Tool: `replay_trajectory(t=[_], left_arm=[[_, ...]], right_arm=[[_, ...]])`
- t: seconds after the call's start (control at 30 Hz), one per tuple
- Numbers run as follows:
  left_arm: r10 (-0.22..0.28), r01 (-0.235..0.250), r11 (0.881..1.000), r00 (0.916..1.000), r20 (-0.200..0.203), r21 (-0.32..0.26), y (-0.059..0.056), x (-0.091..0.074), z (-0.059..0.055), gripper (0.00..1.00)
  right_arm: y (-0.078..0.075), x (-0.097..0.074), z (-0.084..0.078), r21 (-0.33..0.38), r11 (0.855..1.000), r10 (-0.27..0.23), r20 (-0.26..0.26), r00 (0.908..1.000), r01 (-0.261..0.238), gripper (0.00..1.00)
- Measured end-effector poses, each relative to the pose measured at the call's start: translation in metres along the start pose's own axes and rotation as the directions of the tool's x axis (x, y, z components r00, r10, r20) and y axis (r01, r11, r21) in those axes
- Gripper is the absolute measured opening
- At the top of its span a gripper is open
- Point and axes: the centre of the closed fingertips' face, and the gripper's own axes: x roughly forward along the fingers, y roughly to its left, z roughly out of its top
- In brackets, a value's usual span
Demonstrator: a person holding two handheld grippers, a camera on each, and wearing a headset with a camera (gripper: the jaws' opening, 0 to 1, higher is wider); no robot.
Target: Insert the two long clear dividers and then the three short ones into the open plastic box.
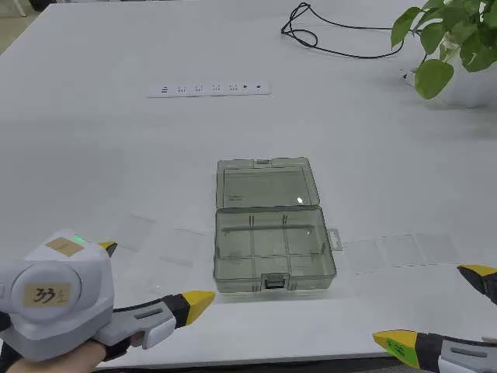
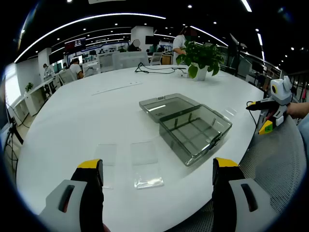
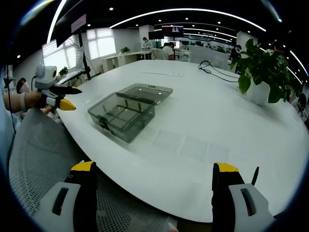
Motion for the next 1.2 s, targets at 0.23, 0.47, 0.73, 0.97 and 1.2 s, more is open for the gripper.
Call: replay_trajectory(t=[0.23,0.47,0.73,0.97,1.2], left_arm=[[0.001,-0.001,1.0,1.0,0.004,-0.002,0.0002,0.0002,0.0008,0.96],[0.004,-0.004,1.0,1.0,0.006,-0.006,0.0017,0.0006,0.0006,0.96],[0.0,0.0,1.0,1.0,0.002,-0.001,0.0001,0.001,0.0,0.96],[-0.002,0.002,1.0,1.0,0.0,0.003,-0.0006,0.0011,-0.0004,0.96],[-0.004,0.004,1.0,1.0,-0.005,0.006,-0.0008,0.0016,-0.0013,0.96]], right_arm=[[0.0003,0.0002,-0.0009,-0.001,1.0,0.0,-0.009,1.0,0.0,1.0],[0.0006,0.0004,-0.0015,-0.002,1.0,0.002,-0.015,0.9999,-0.002,1.0],[-0.001,0.0003,-0.0012,-0.004,1.0,-0.002,-0.011,0.9999,0.002,1.0],[-0.0024,0.0008,-0.0025,-0.008,1.0,0.0,-0.014,0.9999,0.0,1.0],[-0.0041,0.0011,-0.0034,-0.008,1.0,-0.002,-0.014,0.9999,0.002,1.0]])
